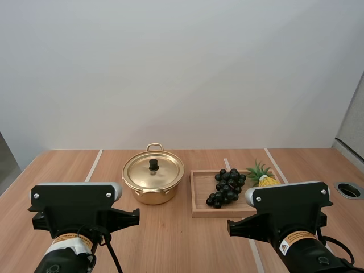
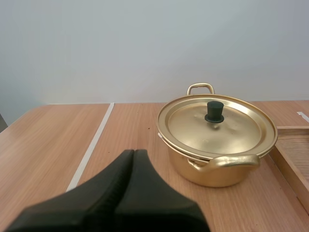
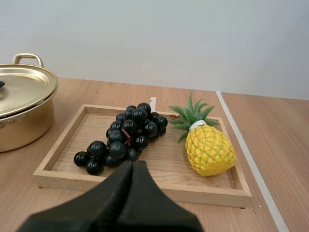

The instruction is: Open the pot, put the grape inside, and close it

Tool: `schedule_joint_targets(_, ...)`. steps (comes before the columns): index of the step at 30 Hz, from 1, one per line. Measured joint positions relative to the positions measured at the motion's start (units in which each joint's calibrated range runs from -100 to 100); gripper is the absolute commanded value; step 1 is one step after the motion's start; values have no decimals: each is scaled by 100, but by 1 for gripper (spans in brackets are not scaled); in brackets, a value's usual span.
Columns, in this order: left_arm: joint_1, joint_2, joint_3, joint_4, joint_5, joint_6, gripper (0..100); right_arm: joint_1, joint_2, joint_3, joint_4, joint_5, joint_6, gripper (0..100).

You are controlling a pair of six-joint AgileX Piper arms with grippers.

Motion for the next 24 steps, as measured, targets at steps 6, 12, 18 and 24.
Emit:
schedule_joint_targets(6, 0, 0, 0, -874, 0, 866, 0, -126, 0, 0, 715, 0, -636, 0)
schedule_joint_targets(12, 0, 0, 0, -953, 0, 969, 0, -126, 0, 0, 775, 0, -711, 0)
schedule_joint_targets(18, 0, 0, 0, -956, 0, 979, 0, -126, 0, 0, 775, 0, -722, 0)
schedule_joint_targets(24, 0, 0, 0, -956, 0, 979, 0, -126, 0, 0, 775, 0, -722, 0)
